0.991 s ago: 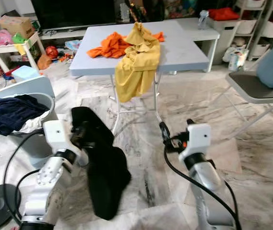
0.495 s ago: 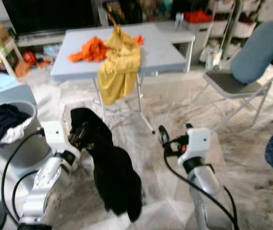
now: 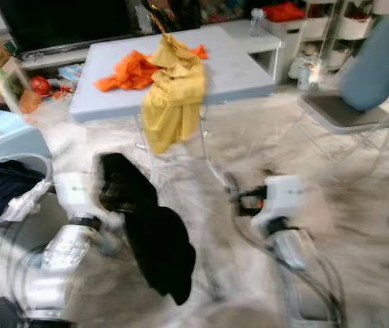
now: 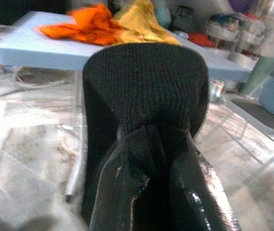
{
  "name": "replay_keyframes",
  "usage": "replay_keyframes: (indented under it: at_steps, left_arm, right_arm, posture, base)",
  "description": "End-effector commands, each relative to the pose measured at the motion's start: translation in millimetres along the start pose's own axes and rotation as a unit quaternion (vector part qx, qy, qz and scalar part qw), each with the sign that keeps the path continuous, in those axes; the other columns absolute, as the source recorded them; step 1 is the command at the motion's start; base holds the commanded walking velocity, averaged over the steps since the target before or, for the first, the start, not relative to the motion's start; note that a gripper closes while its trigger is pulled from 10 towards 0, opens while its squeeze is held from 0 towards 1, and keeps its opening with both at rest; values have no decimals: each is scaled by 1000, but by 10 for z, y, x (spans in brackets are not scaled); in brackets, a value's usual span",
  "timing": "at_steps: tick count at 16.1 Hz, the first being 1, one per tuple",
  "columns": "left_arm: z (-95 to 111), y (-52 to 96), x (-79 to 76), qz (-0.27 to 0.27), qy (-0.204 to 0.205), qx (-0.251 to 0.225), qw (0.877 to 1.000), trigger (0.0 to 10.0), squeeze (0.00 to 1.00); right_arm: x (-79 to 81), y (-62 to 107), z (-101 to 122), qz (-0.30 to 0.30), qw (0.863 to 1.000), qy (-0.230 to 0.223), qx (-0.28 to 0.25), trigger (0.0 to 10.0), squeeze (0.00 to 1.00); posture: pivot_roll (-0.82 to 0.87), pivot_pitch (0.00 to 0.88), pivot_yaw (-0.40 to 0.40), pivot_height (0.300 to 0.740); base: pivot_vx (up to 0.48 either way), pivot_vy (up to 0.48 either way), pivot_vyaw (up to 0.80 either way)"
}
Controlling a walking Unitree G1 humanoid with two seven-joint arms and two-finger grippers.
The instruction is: Hang hanger
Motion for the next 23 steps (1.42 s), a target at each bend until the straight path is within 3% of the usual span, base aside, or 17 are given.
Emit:
replay_keyframes:
  at_steps: [1,3,9,12,15,18,20,23]
  left_arm:
    - [67,9,116,13,-6,-12,1000,10000,0]
    - [27,5,123,8,-2,-2,1000,10000,0]
    - [-47,-51,57,-14,18,16,1000,10000,0]
    - [-175,-80,22,-10,17,52,998,10000,0]
    - [-166,-101,52,-4,12,51,999,10000,0]
    - [-66,-94,151,0,14,19,1000,10000,0]
    - [-57,-85,219,8,17,15,1000,10000,0]
    - [-74,-57,205,-3,17,20,1000,10000,0]
  right_arm:
    - [113,-50,32,13,1000,-8,-11,10000,0]
    - [106,-71,39,6,1000,-6,-14,10000,0]
    - [74,-82,41,-11,1000,-6,-23,10000,0]
    - [55,-131,44,-13,1000,-3,-23,10000,0]
    - [85,-224,39,-7,1000,-3,-20,10000,0]
    - [145,-316,-7,2,1000,-1,-12,10000,0]
    - [193,-357,-28,6,1000,-3,-9,10000,0]
    - [185,-375,-49,4,1000,-4,-12,10000,0]
  posture:
    - [-142,0,52,740]
    - [-141,0,57,740]
    - [-153,0,67,740]
    - [-142,0,39,740]
    - [-110,0,-11,740]
    - [-67,0,-57,740]
    - [-63,0,-55,740]
    - [-71,0,-28,740]
  base:
    - [356,322,0]
    - [356,321,0]
    - [387,283,-785]
    - [125,100,-267]
    - [0,0,0]
    - [0,0,0]
    - [0,0,-297]
    - [306,80,-800]
Point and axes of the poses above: a point about 5 cm out from each wrist's last joint towards the gripper, its own y axis pointing back from the gripper into the wrist, its own z axis along the axis of the wrist's last joint, x = y × z, the point moved 3 cm from there along -y, pointing out of the wrist towards the gripper, and after that the axes turned 12 degrees about -y, right-handed, at the moved point
